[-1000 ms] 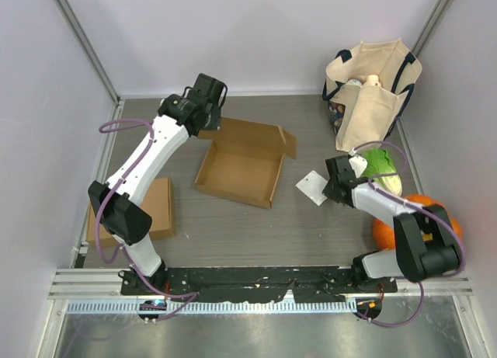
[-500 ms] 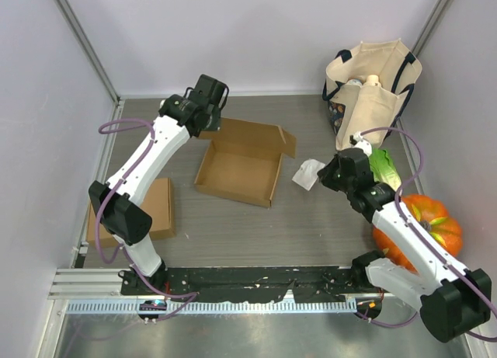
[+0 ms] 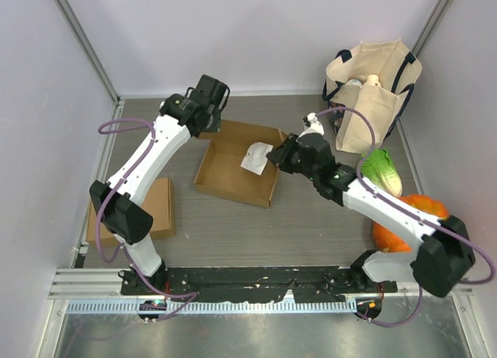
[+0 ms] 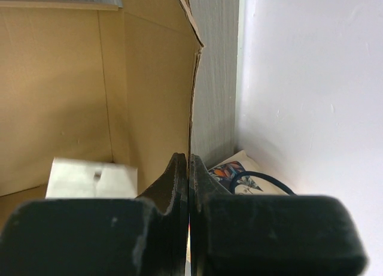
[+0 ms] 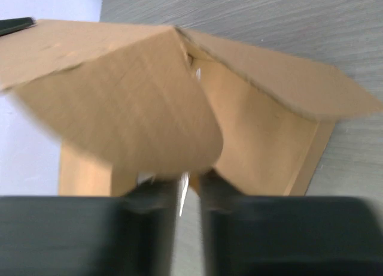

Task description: Fold the paper box

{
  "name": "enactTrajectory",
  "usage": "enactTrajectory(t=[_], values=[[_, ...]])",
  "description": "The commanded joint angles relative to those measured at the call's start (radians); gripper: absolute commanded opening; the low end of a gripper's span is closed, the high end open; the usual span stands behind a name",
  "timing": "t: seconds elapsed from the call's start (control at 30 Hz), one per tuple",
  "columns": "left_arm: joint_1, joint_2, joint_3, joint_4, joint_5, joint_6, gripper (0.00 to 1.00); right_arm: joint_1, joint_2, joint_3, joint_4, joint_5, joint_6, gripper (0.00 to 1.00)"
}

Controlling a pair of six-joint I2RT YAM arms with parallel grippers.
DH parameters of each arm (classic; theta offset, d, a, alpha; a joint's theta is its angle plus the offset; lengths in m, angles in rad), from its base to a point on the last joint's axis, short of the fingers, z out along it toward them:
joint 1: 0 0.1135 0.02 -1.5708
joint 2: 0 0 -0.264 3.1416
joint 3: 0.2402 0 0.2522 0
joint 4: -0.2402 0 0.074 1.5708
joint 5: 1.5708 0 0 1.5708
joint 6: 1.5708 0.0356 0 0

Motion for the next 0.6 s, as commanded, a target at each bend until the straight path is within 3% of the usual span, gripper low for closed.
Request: enactTrajectory(t=[0.0, 0.07, 0.13, 0.17, 0.3, 0.33, 0.4, 0.47, 0.57], values=[[-0.004, 0.010, 0.054, -0.081, -0.018, -0.082, 0.00, 0.036, 0.100, 0.000, 0.310, 0.104, -0.100, 0.47], [-0.004, 0.015, 0.071, -0.101, -0.015, -0.084, 0.00, 0.036, 0.134, 0.032, 0.226, 0.122, -0.161, 0.60], [-0.007, 0.019, 0.076, -0.104, -0.019, -0.082, 0.00, 0.039, 0.038, -0.061, 0.273, 0.133, -0.208, 0.65], [-0.007, 0.021, 0.076, -0.099, -0.022, -0.082, 0.00, 0.039, -0.004, -0.090, 0.270, 0.138, -0.236, 0.72], [-0.009, 0.027, 0.079, -0.082, -0.028, -0.055, 0.00, 0.031, -0.105, -0.155, 0.172, 0.228, -0.512, 0.79], [-0.009, 0.027, 0.077, -0.082, -0.030, -0.047, 0.00, -0.028, -0.118, -0.184, 0.189, 0.203, -0.600, 0.80], [-0.009, 0.022, 0.074, -0.076, -0.034, -0.038, 0.00, -0.096, -0.151, -0.236, 0.268, 0.129, -0.677, 0.80], [-0.010, 0.010, 0.067, -0.064, -0.053, -0.024, 0.01, -0.189, -0.148, -0.324, 0.463, -0.041, -0.750, 0.80], [-0.010, -0.005, 0.045, -0.027, -0.064, 0.006, 0.09, -0.219, -0.093, -0.330, 0.603, -0.146, -0.788, 0.80]])
